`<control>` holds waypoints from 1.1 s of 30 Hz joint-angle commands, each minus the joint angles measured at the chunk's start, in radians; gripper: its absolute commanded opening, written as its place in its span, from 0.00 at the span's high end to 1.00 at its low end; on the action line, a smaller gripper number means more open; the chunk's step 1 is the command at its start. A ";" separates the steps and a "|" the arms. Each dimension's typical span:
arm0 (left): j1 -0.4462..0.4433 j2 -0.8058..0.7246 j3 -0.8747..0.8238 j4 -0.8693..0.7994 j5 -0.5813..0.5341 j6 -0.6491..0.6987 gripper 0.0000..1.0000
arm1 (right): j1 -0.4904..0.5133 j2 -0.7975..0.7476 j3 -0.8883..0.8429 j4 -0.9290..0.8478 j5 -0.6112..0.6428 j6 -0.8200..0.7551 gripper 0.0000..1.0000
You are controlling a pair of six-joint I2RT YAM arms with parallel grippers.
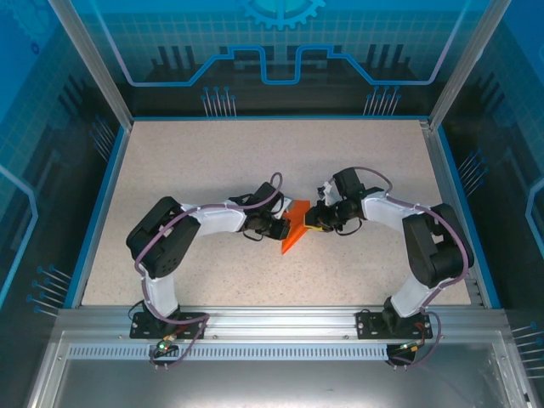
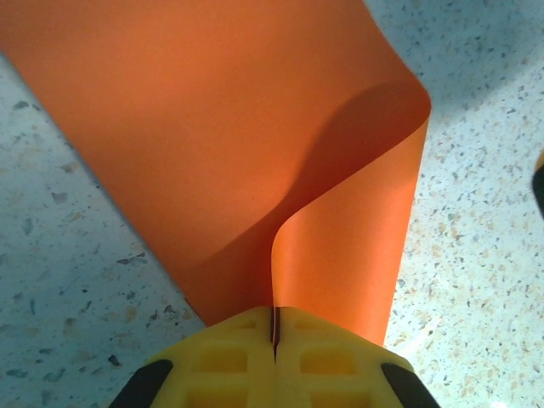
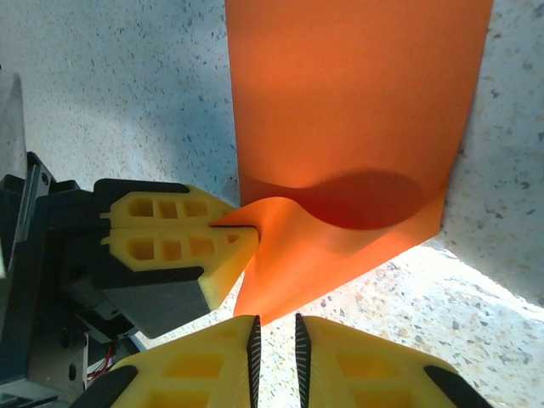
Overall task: Fold a paper plane with a square sheet of paper (pick it up from the middle)
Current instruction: Third fold the triangle at the center of the table.
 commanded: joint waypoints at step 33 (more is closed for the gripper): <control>0.009 0.030 0.000 -0.004 0.028 0.002 0.96 | 0.124 0.091 -0.075 0.292 -0.054 0.215 0.86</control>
